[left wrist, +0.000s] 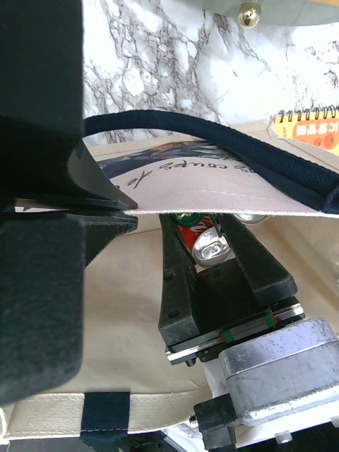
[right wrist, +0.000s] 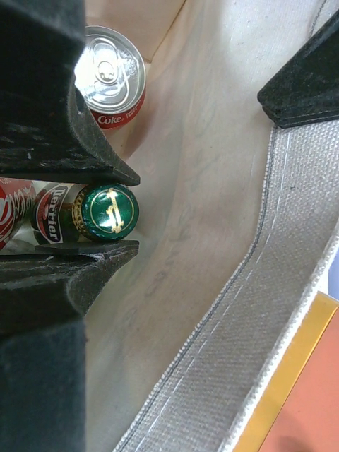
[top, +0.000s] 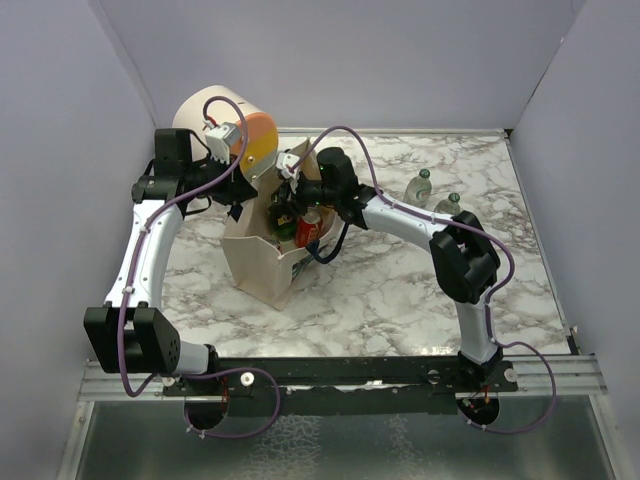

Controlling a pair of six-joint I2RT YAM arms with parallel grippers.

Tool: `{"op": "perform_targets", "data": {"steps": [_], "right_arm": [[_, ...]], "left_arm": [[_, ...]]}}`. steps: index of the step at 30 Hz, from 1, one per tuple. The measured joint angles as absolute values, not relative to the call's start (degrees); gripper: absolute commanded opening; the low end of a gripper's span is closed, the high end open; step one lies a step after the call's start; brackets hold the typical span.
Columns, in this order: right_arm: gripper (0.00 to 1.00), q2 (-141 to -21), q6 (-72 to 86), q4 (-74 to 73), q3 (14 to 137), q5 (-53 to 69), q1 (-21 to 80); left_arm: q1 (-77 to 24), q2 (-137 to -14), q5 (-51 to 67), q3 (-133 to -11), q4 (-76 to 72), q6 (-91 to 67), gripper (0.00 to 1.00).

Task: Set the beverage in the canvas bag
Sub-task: Place the drink in the canvas bag.

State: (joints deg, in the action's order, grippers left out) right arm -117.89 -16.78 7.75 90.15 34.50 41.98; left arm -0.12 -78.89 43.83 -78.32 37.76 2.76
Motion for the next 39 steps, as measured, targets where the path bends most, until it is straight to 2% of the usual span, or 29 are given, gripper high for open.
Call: {"op": "perform_targets", "data": {"steps": [12, 20, 29, 39], "right_arm": [[0.02, -117.58, -18.50, 6.39, 90.24, 37.21, 41.54], [0.08, -117.58, -19.79, 3.18, 91.48, 38.72, 41.12], [0.18, -117.86, -19.92, 2.37, 92.09, 39.38, 41.12], [0.36, -118.89, -19.53, 0.14, 94.45, 39.86, 41.10]], "left_arm": [[-0.12, -78.89, 43.03, -80.18, 40.73, 4.69, 0.00], [-0.12, -78.70, 42.94, -79.90, 41.17, 7.77, 0.00], [-0.10, -76.20, 44.40, -75.55, 38.61, 11.05, 0.10], [-0.12, -76.18, 46.17, -73.58, 35.44, 11.49, 0.11]]}}
